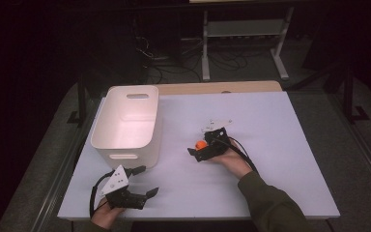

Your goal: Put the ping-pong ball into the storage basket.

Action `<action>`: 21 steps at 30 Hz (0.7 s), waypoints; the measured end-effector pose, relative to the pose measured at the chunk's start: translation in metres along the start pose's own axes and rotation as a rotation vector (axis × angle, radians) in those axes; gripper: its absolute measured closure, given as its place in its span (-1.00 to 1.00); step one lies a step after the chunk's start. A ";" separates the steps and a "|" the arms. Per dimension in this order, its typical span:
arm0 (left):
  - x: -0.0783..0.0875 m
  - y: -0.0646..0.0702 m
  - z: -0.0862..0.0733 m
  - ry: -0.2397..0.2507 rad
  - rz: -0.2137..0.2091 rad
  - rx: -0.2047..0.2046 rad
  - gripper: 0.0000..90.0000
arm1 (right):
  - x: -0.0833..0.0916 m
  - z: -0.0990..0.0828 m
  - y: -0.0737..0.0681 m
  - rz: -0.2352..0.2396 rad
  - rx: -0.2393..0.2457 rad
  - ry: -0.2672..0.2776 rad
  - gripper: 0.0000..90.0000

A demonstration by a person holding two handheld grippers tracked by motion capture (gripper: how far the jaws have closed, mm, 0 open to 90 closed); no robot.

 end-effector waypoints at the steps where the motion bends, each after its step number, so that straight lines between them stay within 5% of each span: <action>1: 0.000 0.000 0.000 0.000 0.001 0.000 -0.69 | -0.001 -0.001 0.000 -0.001 -0.001 -0.003 -1.00; 21: 0.000 0.000 0.000 0.003 0.001 0.000 -0.69 | -0.010 -0.010 0.002 -0.017 0.006 -0.077 -1.00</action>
Point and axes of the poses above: each handheld gripper's, and its own axes: x roughly backward along the jaws, z roughly out of its top, y roughly to its right, the point moved 3 cm from there along -x, roughly forward along the jaws, and after that the axes turned 6 degrees about -x, right-handed, at the moved point
